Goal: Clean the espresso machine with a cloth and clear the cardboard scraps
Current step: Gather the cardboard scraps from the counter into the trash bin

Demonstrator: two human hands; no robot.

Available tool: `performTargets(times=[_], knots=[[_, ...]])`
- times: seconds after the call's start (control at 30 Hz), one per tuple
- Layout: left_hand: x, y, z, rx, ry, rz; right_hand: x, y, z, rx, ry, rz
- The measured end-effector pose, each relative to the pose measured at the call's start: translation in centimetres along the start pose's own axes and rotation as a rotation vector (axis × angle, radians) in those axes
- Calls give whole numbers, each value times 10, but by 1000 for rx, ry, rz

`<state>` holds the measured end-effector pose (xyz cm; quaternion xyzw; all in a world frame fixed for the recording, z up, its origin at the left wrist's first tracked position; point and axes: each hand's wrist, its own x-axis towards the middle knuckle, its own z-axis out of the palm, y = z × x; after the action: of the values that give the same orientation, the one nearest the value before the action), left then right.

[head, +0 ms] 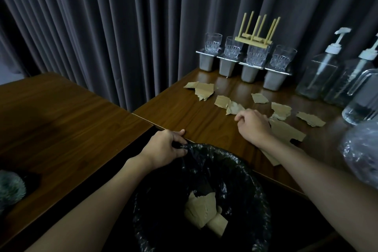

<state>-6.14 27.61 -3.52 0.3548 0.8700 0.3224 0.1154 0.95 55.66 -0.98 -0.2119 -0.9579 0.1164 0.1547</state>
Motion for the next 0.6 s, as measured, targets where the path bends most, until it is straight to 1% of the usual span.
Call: performTargets(times=[0.03,0.07,0.13,0.2,0.27,0.3,0.33,0.4,0.43,0.47,0.53,0.6], knots=[[0,0,0,-3,-2,4,2,0,0,-8,23,-4],[0,0,0,-5,-1,6,4,-1,-1,-20,6,-18],[0,0,0,-10,4,9,11,0,-1,-11,-109,-35],[0,0,-1,-12,2,10,17,2,0,22,-257,1],[1,0,-1,-10,0,13,21,4,3,-1,-351,36],[1,0,-1,-13,0,11,20,3,6,-36,-355,37],[1,-1,-1,-17,0,9,19,2,8,-64,-311,26],[1,-1,-1,-19,-4,9,18,-1,10,-40,-154,-4],[1,-1,-1,-16,-7,10,17,-3,10,-16,-105,-14],[2,-1,-1,-15,-6,11,17,-3,10,2,-108,-19],[2,-1,-1,-18,-4,8,15,-4,10,7,-179,-44],[2,-1,-1,-22,-6,7,11,-3,11,38,-151,-89]])
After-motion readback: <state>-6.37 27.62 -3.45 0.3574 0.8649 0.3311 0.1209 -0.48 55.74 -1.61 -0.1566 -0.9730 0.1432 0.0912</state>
